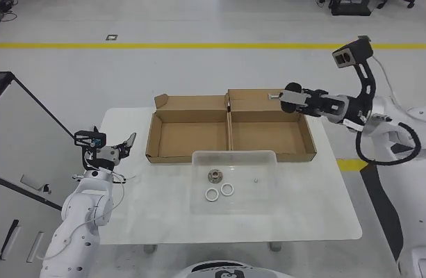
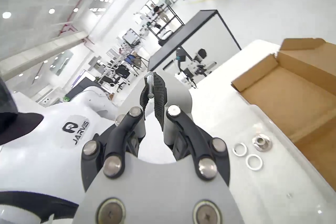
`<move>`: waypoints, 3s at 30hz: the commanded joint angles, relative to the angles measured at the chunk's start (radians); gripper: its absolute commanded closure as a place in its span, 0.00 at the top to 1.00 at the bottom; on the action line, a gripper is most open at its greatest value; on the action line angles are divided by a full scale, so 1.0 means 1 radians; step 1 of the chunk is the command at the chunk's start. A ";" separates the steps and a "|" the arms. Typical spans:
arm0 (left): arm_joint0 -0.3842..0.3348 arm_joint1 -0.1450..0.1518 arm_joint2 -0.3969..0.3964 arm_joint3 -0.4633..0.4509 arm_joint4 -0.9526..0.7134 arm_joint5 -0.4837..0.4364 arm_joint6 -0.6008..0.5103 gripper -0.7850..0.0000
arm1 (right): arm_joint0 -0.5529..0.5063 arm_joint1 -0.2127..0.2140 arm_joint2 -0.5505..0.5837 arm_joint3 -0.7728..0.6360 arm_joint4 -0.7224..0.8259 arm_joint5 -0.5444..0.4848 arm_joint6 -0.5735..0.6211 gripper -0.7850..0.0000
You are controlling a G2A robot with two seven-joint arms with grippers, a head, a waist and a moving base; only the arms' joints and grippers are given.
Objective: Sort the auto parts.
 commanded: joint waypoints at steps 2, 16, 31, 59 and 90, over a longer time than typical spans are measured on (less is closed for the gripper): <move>0.000 0.000 0.000 0.000 0.000 0.000 0.000 1.00 | 0.054 0.001 -0.051 0.048 -0.126 0.056 0.007 0.00; 0.000 0.000 0.000 0.000 0.000 0.000 0.000 1.00 | 0.281 -0.022 -0.328 0.249 -0.448 0.245 0.083 0.00; 0.000 0.000 0.000 0.000 0.000 0.000 0.000 1.00 | 0.484 -0.069 -0.570 0.501 -0.655 0.215 0.227 0.00; 0.000 0.000 0.000 0.000 0.000 0.000 0.000 1.00 | 0.693 -0.186 -0.854 0.876 -0.913 0.112 0.297 0.00; 0.000 0.000 0.000 0.000 0.000 0.000 0.000 1.00 | 0.669 -0.303 -0.979 1.159 -1.084 0.092 0.108 0.00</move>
